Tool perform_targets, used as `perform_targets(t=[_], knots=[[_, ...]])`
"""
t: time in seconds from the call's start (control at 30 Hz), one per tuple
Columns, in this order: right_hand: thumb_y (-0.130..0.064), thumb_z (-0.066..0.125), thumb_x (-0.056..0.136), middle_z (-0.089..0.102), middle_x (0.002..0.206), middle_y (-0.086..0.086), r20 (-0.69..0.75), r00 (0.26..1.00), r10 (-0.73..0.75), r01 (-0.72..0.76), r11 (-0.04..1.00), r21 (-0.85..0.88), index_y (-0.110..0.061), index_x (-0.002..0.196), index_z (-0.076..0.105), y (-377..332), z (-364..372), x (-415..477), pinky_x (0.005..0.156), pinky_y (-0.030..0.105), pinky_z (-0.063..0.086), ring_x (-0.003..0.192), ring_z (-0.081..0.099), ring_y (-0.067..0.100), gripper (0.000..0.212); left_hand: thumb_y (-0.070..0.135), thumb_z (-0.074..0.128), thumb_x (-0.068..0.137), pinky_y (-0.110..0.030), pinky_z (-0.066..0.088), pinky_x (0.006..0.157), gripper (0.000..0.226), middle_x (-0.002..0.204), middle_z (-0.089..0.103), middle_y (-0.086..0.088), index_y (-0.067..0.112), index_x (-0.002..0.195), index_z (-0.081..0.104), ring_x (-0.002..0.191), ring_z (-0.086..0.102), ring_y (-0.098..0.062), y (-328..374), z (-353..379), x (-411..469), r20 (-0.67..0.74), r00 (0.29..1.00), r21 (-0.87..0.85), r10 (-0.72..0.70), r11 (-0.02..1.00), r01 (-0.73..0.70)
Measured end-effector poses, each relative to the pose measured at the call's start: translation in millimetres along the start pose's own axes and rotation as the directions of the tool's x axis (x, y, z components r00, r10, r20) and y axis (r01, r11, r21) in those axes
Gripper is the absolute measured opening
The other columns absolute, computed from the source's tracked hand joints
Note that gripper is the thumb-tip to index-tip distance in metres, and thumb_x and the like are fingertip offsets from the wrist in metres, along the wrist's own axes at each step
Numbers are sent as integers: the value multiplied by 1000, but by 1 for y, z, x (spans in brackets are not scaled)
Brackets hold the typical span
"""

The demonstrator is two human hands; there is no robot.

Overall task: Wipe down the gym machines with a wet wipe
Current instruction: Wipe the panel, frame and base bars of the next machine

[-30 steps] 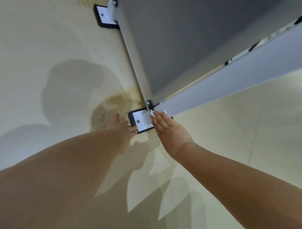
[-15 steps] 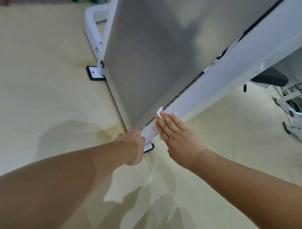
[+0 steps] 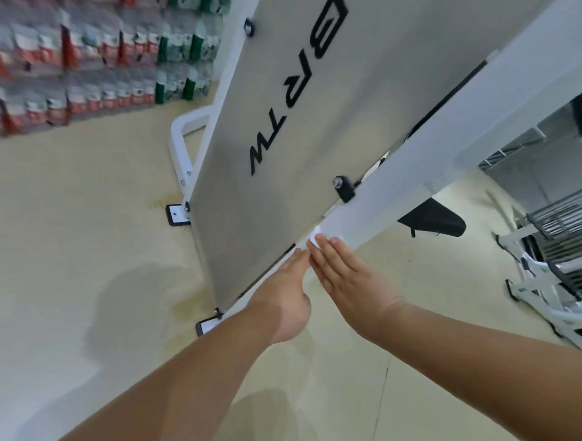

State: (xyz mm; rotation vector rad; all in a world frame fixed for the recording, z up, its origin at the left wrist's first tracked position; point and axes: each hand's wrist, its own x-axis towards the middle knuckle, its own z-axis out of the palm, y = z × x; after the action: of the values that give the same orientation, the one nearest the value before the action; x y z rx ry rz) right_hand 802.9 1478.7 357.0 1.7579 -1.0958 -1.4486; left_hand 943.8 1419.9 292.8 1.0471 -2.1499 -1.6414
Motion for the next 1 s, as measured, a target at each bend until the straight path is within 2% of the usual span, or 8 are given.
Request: perform_targets(t=[0.13, 0.23, 0.33, 0.47, 0.8, 0.9, 0.97, 1.0], knots=[[-30, 13, 104, -22, 157, 41, -1, 1000, 23, -23, 1000, 10, 17, 147, -22, 80, -24, -39, 107, 67, -23, 144, -17, 59, 73, 6, 37, 101, -25, 19, 121, 74, 167, 8, 12, 31, 161, 3, 152, 17, -11, 90, -44, -20, -93, 996, -66, 2, 998, -8], [-30, 15, 104, -26, 155, 41, -6, 999, 53, -52, 998, 30, 16, 147, -24, 130, -36, -72, 108, 67, -23, 143, -21, 60, 74, 5, 38, 100, -28, 21, 121, 73, 167, 13, 11, 28, 161, 5, 151, 20, -11, 149, -70, -39, -129, 991, -80, 31, 996, -42], [-33, 17, 104, -30, 154, 40, -13, 996, 93, -93, 995, 30, 15, 147, -25, 181, -47, -105, 111, 66, -24, 144, -23, 58, 78, 4, 38, 99, -24, 14, 122, 74, 168, 8, 11, 27, 161, 5, 152, 15, -8, 200, -91, -57, -151, 986, -55, 69, 995, -78], [-36, 20, 104, -30, 154, 39, -37, 984, 175, -173, 984, 47, 15, 147, -26, 254, -66, -141, 113, 64, -25, 145, -25, 56, 81, 4, 37, 98, -19, 8, 118, 77, 168, -2, 15, 28, 161, 1, 153, 6, -4, 269, -121, -75, -92, 985, 25, 145, 989, -143], [-43, 23, 103, -36, 153, 35, -61, 920, 387, -382, 920, 84, 10, 148, -29, 412, -101, -220, 111, 62, -31, 138, -38, 54, 87, 6, 41, 96, -13, 10, 111, 80, 167, -11, 16, 27, 161, -2, 153, 4, -4, 416, -188, -99, 109, 945, 151, 309, 934, -323], [-36, 20, 101, -31, 158, 31, -118, 897, 425, -422, 905, 48, 8, 151, -25, 447, -106, -243, 115, 59, -28, 145, -32, 50, 80, 8, 41, 95, -15, 14, 109, 84, 165, -19, 15, 31, 160, -6, 154, 4, -8, 448, -189, -99, 145, 937, 165, 319, 926, -340], [-27, 12, 96, -22, 162, 28, -201, 856, 477, -472, 878, 77, 5, 156, -16, 476, -107, -254, 119, 56, -23, 150, -22, 46, 73, 12, 41, 96, -21, 19, 110, 85, 162, -28, 15, 30, 159, -13, 155, 6, -14, 460, -184, -101, 165, 950, 180, 264, 939, -292], [-26, 15, 95, -14, 165, 27, -254, 822, 509, -500, 860, 105, 4, 158, -8, 494, -108, -259, 122, 55, -19, 153, -15, 45, 73, 13, 41, 96, -24, 21, 112, 86, 161, -32, 14, 28, 158, -16, 155, 7, -17, 464, -180, -103, 167, 957, 186, 238, 945, -267]])
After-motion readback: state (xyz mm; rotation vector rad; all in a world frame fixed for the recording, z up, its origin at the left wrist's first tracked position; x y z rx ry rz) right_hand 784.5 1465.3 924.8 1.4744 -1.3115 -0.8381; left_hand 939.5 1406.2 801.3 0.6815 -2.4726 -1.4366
